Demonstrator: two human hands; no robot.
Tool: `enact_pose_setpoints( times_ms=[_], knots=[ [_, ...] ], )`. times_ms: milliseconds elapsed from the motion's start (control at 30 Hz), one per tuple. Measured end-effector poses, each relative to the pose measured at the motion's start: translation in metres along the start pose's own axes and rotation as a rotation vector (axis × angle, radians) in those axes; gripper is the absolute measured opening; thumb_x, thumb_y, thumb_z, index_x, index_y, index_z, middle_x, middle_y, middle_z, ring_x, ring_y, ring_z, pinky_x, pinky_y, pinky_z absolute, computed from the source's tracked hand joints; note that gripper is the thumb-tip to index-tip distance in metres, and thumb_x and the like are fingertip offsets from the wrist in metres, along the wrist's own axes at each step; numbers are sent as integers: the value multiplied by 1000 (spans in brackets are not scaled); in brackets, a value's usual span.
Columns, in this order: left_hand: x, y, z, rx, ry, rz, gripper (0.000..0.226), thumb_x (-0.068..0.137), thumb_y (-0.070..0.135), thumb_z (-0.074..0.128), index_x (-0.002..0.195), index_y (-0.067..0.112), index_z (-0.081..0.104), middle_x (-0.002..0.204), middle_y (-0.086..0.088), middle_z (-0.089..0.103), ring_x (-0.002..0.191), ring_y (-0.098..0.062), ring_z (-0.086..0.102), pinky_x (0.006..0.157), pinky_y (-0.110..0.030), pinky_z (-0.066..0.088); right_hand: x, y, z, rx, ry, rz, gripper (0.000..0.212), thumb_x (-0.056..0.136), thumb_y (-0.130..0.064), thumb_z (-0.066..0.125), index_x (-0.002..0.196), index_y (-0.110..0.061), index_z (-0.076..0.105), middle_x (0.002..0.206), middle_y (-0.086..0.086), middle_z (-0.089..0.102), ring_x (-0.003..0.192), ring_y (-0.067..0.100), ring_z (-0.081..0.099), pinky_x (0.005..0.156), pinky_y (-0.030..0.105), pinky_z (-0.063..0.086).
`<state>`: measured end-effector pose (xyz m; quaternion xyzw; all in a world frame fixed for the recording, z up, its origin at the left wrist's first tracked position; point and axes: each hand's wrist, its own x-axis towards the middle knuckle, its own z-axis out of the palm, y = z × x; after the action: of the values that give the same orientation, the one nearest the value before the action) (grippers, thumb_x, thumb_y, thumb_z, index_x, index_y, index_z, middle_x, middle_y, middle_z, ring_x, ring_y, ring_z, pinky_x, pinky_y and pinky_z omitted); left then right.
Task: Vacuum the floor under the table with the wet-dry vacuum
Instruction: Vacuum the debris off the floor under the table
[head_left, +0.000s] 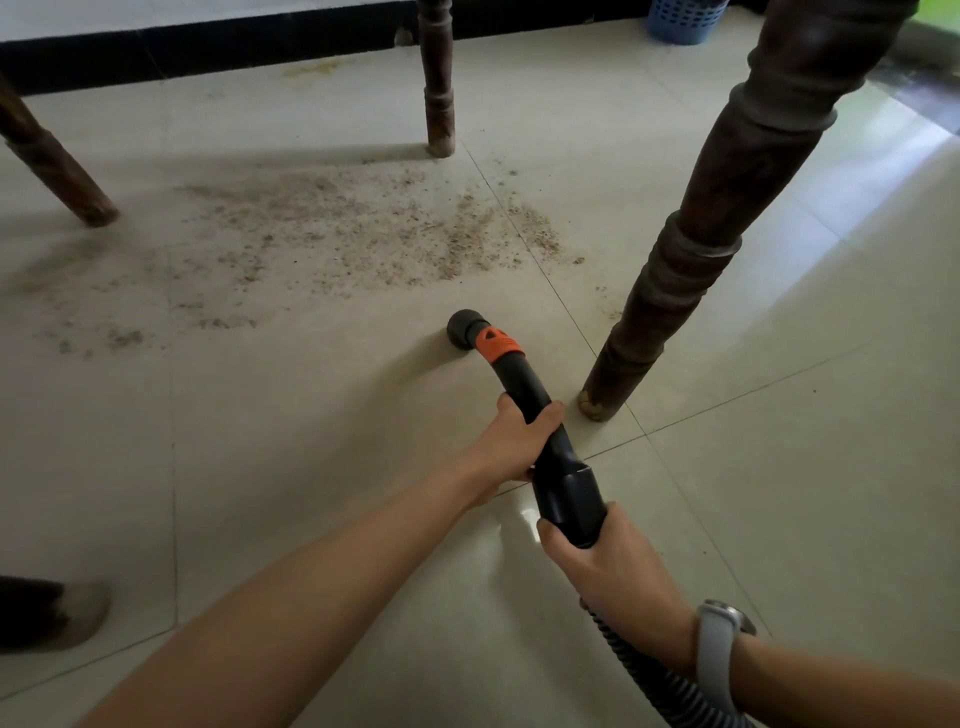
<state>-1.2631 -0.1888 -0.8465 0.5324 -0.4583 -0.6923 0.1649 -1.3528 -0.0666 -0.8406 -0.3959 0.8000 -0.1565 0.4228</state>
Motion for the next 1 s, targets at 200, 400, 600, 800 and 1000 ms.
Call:
enact_pose_setpoints(
  times_ms=[200,400,600,800,1000],
  knots=[
    [-6,2,-14,34,6,25,52,95,37,49,137,15,27,112,-3,55,85,-9,58,57,-22,48,0,-12,7,95,-69,-11,37,80,-50,64,94,-22,44,81,3,64,66,19,65,62,34,57],
    [-15,-5,-52,-31,217,-9,53,96,36,49,137,11,27,116,-8,55,89,-19,58,58,-25,48,16,-37,22,-2,-212,-201,30,83,-48,63,87,-22,48,76,-1,63,64,15,61,66,37,56],
    [-23,-9,-77,-128,202,-64,33,97,31,49,119,7,44,103,-8,59,82,-18,61,63,-27,50,22,-35,35,-158,-197,-223,44,82,-52,62,110,-22,45,87,-6,62,76,11,63,66,25,55],
    [-51,11,-72,-342,269,-173,35,100,26,44,124,2,41,97,-9,57,96,-29,58,79,-39,48,7,-49,12,-240,-186,-263,42,79,-50,65,108,-25,48,87,-7,62,77,10,62,68,26,54],
    [-136,18,-57,-592,273,-439,47,100,23,42,139,-1,31,136,-20,46,117,-33,52,85,-40,45,-77,-62,-27,-461,-273,-241,47,78,-58,59,104,-22,44,83,-4,59,74,18,60,65,30,49]
  ],
)
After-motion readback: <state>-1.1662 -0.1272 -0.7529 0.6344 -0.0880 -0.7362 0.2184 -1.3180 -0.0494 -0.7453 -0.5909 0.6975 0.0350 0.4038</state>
